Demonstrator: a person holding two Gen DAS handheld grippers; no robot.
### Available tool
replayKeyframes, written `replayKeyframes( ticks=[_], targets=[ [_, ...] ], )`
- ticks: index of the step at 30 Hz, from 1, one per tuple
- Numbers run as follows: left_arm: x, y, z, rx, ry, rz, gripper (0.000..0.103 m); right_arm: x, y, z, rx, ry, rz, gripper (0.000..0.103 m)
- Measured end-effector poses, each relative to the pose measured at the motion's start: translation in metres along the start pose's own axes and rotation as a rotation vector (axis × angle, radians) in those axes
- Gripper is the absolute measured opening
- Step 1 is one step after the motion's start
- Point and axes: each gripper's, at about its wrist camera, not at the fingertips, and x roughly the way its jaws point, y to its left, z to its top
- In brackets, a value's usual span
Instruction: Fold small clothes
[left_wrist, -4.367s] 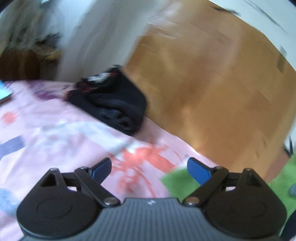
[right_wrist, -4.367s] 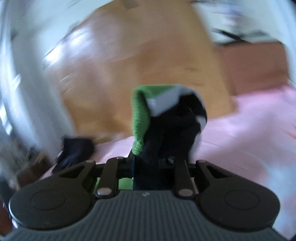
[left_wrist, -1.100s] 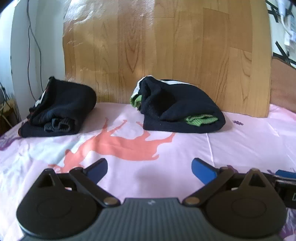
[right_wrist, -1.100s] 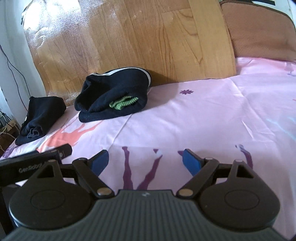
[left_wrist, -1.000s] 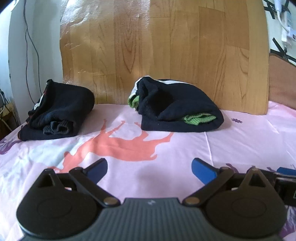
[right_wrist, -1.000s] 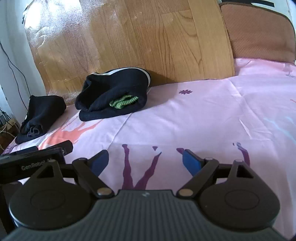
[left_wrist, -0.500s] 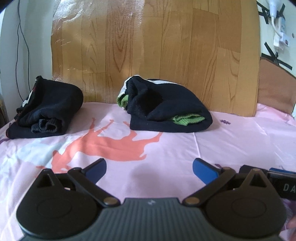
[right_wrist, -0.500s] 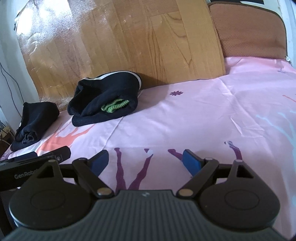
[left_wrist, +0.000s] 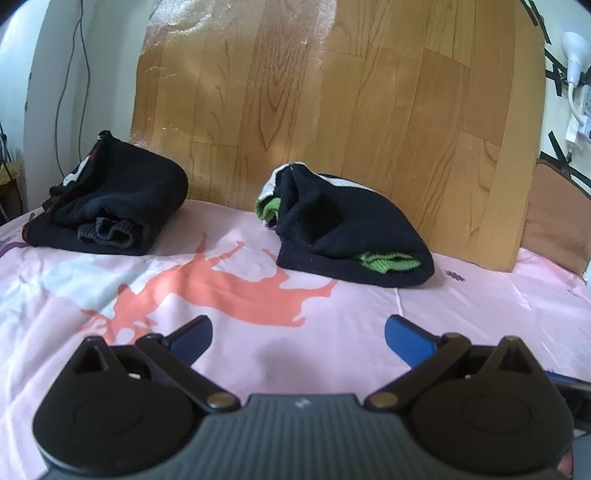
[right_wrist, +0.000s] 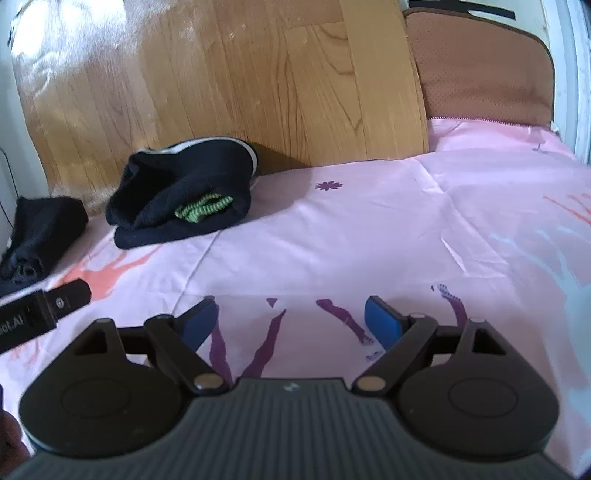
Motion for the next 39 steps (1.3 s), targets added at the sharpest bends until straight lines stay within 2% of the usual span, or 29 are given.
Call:
replayKeyframes(
  ticks=[4,9,12,19,23,27,31,35,39],
  targets=[
    [-0.004,-0.008,-0.001,0.052,-0.037,0.002,0.103,0.0,-0.001,0.0,0.0,-0.001,-0.002,0.089],
    [-0.008,-0.006,-0.003,0.047,-0.069,-0.009,0.103,0.001,0.003,0.0,-0.011,0.002,-0.022,0.089],
    [-0.014,-0.006,-0.005,0.04,-0.105,0.038,0.103,0.001,0.003,0.0,-0.012,0.004,-0.021,0.089],
    [-0.019,-0.014,-0.007,0.078,-0.128,0.135,0.103,-0.004,-0.002,-0.001,0.027,-0.013,0.008,0.093],
    [-0.012,-0.019,-0.006,0.112,-0.094,0.171,0.103,-0.008,0.002,-0.002,-0.004,-0.025,0.036,0.103],
    [-0.014,-0.02,-0.007,0.125,-0.103,0.197,0.103,-0.01,0.007,-0.003,-0.048,-0.034,0.074,0.103],
    [-0.011,-0.014,-0.006,0.094,-0.082,0.18,0.103,-0.002,0.008,0.0,-0.057,0.018,0.097,0.103],
    [-0.012,-0.009,-0.005,0.06,-0.087,0.188,0.103,0.002,0.01,0.0,-0.063,0.04,0.093,0.103],
    [-0.011,-0.014,-0.006,0.084,-0.086,0.185,0.103,0.0,0.006,0.0,-0.047,0.036,0.102,0.103]
  ],
)
